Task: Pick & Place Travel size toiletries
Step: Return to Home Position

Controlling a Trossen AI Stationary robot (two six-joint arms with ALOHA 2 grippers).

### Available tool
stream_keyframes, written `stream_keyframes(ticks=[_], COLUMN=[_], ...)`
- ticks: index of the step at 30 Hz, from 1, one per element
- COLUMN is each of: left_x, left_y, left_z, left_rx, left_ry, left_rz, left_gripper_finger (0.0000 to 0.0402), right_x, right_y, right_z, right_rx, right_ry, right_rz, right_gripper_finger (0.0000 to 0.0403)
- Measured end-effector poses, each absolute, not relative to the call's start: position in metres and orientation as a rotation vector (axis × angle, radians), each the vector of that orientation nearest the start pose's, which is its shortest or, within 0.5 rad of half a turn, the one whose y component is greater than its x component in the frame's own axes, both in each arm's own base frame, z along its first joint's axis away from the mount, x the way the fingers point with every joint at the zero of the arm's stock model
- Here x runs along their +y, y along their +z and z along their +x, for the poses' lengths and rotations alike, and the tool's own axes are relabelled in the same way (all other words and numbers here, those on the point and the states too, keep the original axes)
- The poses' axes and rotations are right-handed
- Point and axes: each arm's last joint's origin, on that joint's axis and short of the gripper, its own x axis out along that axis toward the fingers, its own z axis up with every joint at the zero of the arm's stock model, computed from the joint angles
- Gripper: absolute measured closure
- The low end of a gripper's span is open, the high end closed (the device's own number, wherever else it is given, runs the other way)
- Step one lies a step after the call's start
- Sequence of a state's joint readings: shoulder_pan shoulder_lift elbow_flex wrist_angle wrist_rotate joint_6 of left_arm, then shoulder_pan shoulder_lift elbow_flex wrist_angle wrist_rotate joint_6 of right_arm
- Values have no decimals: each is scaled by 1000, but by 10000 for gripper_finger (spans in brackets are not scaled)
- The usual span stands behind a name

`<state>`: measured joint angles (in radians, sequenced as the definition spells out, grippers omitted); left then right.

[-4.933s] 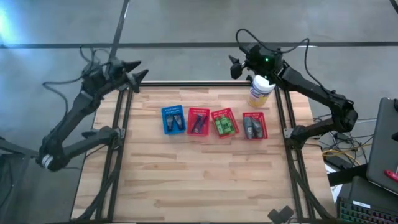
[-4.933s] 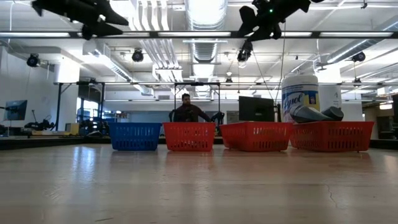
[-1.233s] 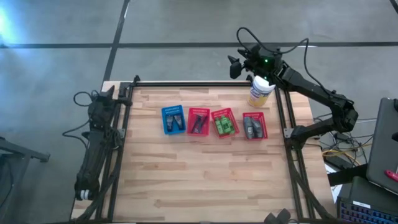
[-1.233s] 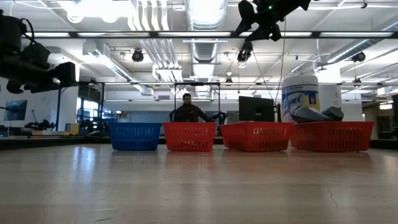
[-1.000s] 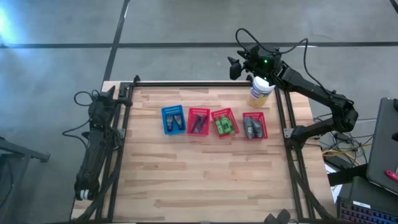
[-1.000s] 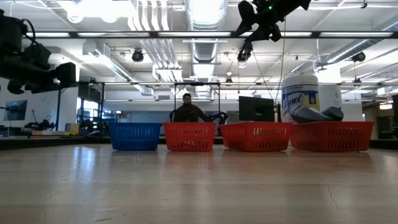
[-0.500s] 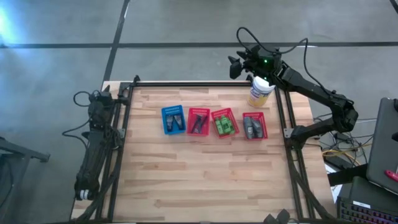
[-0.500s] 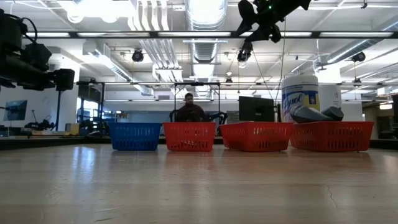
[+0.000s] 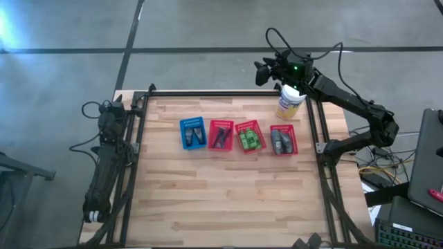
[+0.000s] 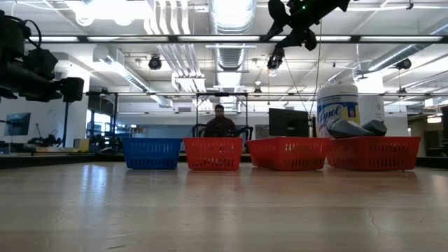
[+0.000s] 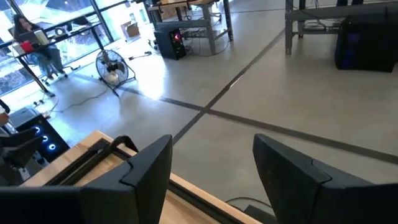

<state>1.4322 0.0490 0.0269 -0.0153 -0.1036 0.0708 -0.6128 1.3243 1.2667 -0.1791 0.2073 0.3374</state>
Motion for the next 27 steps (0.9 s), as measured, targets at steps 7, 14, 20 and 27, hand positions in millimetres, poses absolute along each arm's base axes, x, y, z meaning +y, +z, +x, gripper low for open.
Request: stream_keyframes(ticks=[7, 14, 20, 27], left_x=[99, 99, 99, 99], left_y=[167, 168, 167, 167], left_z=[11, 11, 11, 11], left_rx=[87, 87, 87, 87], left_ry=[1534, 1534, 1534, 1534], left_rz=[31, 31, 31, 31], left_gripper_finger=[117, 117, 117, 117], right_x=[-173, -137, -115, -118], right_y=[381, 400, 389, 346], right_z=[234, 168, 109, 66], right_rx=[146, 33, -234, -358], right_ry=[-847, -869, -869, -834], right_rz=[290, 189, -29, -61], right_gripper_finger=[161, 137, 116, 92])
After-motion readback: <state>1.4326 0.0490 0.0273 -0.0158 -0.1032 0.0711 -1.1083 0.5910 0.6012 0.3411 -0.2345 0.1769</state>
